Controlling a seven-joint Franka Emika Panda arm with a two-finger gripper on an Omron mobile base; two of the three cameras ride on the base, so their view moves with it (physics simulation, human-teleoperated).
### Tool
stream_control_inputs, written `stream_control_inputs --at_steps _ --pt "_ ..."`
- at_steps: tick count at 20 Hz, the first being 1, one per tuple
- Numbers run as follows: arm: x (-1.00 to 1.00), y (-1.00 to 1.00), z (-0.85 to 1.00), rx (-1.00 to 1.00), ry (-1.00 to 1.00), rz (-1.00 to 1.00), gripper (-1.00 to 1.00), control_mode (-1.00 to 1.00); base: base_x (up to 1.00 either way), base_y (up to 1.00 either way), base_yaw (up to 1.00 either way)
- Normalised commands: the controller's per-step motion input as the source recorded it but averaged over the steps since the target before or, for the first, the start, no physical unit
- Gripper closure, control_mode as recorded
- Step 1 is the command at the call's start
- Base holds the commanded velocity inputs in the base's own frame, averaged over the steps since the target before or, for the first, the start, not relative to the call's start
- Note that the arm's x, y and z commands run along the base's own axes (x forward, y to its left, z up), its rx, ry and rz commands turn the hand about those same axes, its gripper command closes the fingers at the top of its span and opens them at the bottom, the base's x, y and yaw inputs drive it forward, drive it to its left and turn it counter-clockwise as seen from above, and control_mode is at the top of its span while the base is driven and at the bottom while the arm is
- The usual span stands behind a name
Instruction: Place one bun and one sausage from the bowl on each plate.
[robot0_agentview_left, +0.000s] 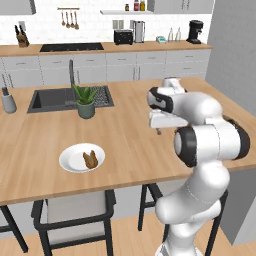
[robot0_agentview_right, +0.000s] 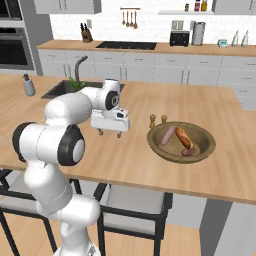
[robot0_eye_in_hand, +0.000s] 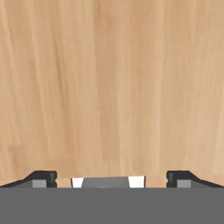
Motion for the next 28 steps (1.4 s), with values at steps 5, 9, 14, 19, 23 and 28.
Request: stream_control_inputs --at_steps 5,9,14,19,23,28 --pt "-0.01 -0.94 0.00 -0.03 0.15 -0.04 -1.00 -1.00 0.00 0.00 0.00" --pt "0.00 -0.95 0.01 0.00 0.13 -0.03 -1.00 -1.00 0.00 0.00 0.00" --pt "0.00 -0.78 0.00 0.00 0.13 -0.01 -1.00 -1.00 0.00 0.00 0.00" --pt "0.00 -0.66 -0.01 0.00 0.11 0.00 -1.00 -1.00 0.00 0.00 0.00" --pt "0.01 -0.72 -0.13 0.01 0.02 0.00 -1.00 -1.00 0.00 0.00 0.00" --pt "0.15 -0.57 -0.25 0.08 -0.11 0.01 -1.00 -1.00 0.00 0.00 0.00"
